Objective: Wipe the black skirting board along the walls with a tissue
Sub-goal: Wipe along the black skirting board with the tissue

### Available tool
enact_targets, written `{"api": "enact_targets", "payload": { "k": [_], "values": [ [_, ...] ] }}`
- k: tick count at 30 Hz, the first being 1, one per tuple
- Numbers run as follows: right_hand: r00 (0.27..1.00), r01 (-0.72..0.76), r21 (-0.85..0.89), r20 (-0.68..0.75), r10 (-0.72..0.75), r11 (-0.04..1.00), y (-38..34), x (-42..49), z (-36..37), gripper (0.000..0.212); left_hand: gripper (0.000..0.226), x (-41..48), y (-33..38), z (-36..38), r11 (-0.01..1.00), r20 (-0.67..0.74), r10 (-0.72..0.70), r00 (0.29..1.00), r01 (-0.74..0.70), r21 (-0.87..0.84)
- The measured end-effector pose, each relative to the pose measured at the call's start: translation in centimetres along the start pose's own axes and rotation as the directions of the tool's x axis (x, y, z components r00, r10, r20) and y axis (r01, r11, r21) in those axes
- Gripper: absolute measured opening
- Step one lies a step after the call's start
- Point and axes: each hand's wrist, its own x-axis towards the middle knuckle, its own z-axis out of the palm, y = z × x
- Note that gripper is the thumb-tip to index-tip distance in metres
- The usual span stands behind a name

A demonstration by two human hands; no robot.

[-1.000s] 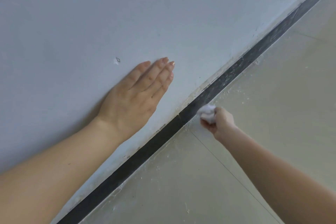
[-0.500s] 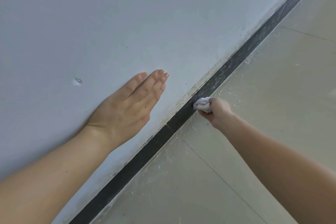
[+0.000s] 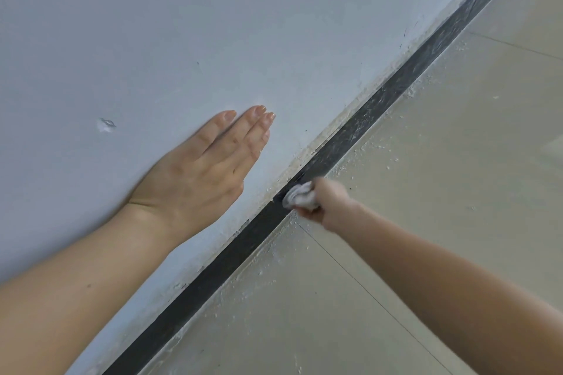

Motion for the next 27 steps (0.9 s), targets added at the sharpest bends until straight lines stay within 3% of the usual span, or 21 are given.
{"api": "enact_targets", "payload": {
  "k": [3, 5, 7, 10, 12, 14, 15, 18, 24, 27],
  "values": [
    [0.977, 0.188, 0.436, -0.176, -0.122, 0.88, -2.3, 1.6, -3.8, 0.009, 0.06, 0.0, 0.1, 0.1, 1.0, 0.003, 0.005, 1.0, -0.005, 0.015],
    [0.964, 0.229, 0.537, -0.243, -0.111, 0.812, -3.1, 1.4, -5.7, 0.01, 0.06, 0.0, 0.1, 0.1, 1.0, -0.006, -0.003, 1.0, 0.003, 0.014],
    [0.975, 0.179, 0.431, -0.198, -0.1, 0.884, -2.5, 0.7, -5.5, 0.014, 0.059, 0.0, 0.1, 0.1, 1.0, -0.009, -0.013, 1.0, 0.013, 0.007],
    [0.999, -0.009, 0.139, 0.041, 0.003, 0.99, 1.5, -0.3, -2.3, 0.013, 0.059, 0.1, 0.2, 0.1, 1.0, -0.012, -0.02, 1.0, 0.02, -0.015],
    [0.962, -0.149, 0.014, 0.235, 0.142, 0.989, 5.2, -1.1, 0.7, 0.02, 0.059, 0.1, 0.2, 0.1, 1.0, -0.02, -0.021, 1.0, 0.021, -0.02],
    [0.922, -0.237, -0.016, 0.31, 0.23, 0.971, 8.1, -1.8, 3.4, 0.026, 0.059, 0.1, 0.1, 0.0, 0.999, -0.022, -0.02, 1.0, 0.02, -0.027],
    [0.918, -0.261, 0.012, 0.311, 0.245, 0.965, 9.1, -2.1, 4.4, 0.018, 0.059, 0.1, 0.1, -0.1, 0.999, -0.024, -0.02, 1.0, 0.019, -0.031],
    [0.949, -0.235, 0.204, 0.258, 0.179, 0.95, 9.4, -1.8, 5.7, 0.011, 0.058, 0.1, 0.0, -0.2, 0.999, -0.035, -0.015, 0.999, 0.014, -0.043],
    [0.998, 0.068, 0.367, -0.014, -0.067, 0.928, 1.4, 0.6, 0.8, 0.014, 0.057, 0.0, 0.1, 0.0, 1.0, -0.04, -0.01, 0.999, 0.009, -0.03],
    [0.986, 0.162, 0.519, -0.108, -0.124, 0.839, -3.2, -0.1, -3.2, 0.022, 0.057, 0.0, 0.1, 0.2, 1.0, -0.042, -0.012, 0.999, 0.011, -0.01]
  ]
}}
